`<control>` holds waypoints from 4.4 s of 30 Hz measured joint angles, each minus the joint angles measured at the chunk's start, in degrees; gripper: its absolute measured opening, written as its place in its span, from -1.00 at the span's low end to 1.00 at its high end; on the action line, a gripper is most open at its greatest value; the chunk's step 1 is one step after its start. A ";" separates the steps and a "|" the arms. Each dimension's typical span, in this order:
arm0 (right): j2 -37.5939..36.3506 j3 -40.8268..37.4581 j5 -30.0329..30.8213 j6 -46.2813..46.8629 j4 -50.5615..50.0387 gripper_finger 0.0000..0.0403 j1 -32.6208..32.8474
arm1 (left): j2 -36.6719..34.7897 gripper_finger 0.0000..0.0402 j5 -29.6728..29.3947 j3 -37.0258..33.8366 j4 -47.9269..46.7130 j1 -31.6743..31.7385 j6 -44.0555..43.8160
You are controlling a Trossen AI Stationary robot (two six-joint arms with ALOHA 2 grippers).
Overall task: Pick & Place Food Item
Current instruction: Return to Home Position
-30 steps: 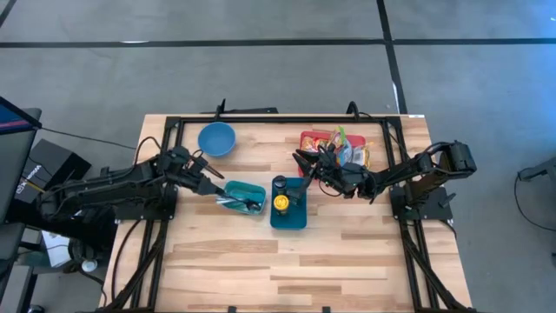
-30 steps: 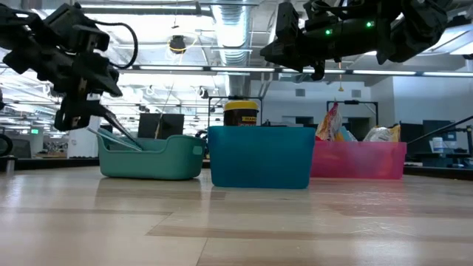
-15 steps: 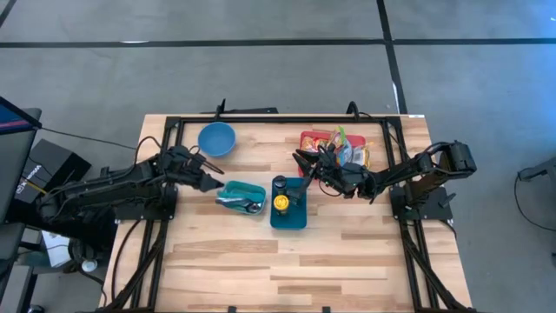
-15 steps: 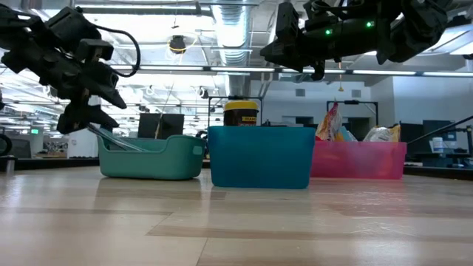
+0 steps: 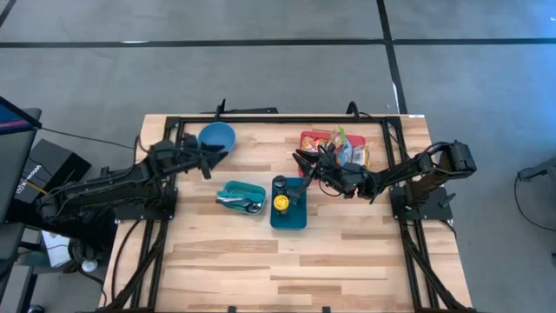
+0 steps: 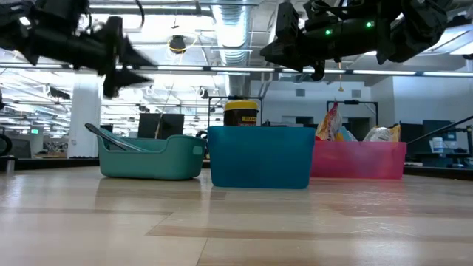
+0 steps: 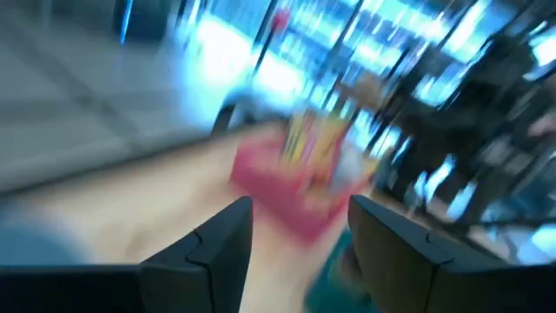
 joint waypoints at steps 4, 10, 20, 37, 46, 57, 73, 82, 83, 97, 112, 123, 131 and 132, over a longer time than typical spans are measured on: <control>-0.01 0.00 0.00 0.49 0.01 -0.61 -0.55 | 0.00 -0.08 0.24 0.00 12.55 -0.21 3.38; -0.01 0.00 0.00 0.50 0.02 -0.61 -1.85 | 1.48 -0.08 0.61 0.00 21.06 -2.67 5.11; 0.00 0.00 -11.53 2.71 0.02 -0.70 -7.58 | 16.80 -0.15 0.60 0.00 32.79 -7.95 5.69; -10.27 0.00 -34.84 7.98 -9.53 -0.98 -17.15 | 27.18 -0.85 -0.40 0.00 53.34 -5.71 5.76; -21.81 0.00 -35.33 4.27 -21.40 -0.99 -19.88 | 24.45 -0.98 -0.55 0.00 54.09 1.39 6.11; -27.44 0.00 -34.12 3.43 -35.82 -0.98 -22.29 | 22.01 -0.96 -0.48 0.00 53.65 2.47 5.52; -24.21 0.00 -34.38 3.54 -31.83 -0.97 -24.64 | 21.77 -0.96 2.69 1.38 44.41 7.98 6.36; -24.33 2.87 -34.49 3.41 -36.03 -0.99 -34.33 | 21.62 -0.96 6.44 7.96 29.78 17.92 5.67; -24.33 3.25 -34.51 3.40 -36.75 -0.99 -35.47 | 21.62 -0.96 6.99 8.18 29.62 18.86 5.65; -24.33 9.15 -34.51 4.48 -55.41 -1.00 -50.27 | 16.22 -0.96 8.97 8.86 19.74 33.39 2.43; -30.32 13.59 -26.84 3.72 -69.32 -1.00 -56.09 | 0.66 -0.96 14.26 8.83 3.95 39.29 2.02; -47.54 9.48 -27.05 1.29 -71.97 -1.00 -55.50 | -2.57 -1.00 16.27 8.81 2.19 34.56 2.01; -55.12 4.20 -29.73 0.15 -71.76 -1.00 -55.01 | -6.60 -1.00 15.55 8.79 -0.17 33.51 1.00; -55.78 3.70 -29.64 0.06 -71.89 -1.00 -55.04 | -7.19 -1.00 15.53 8.79 -0.77 33.51 0.99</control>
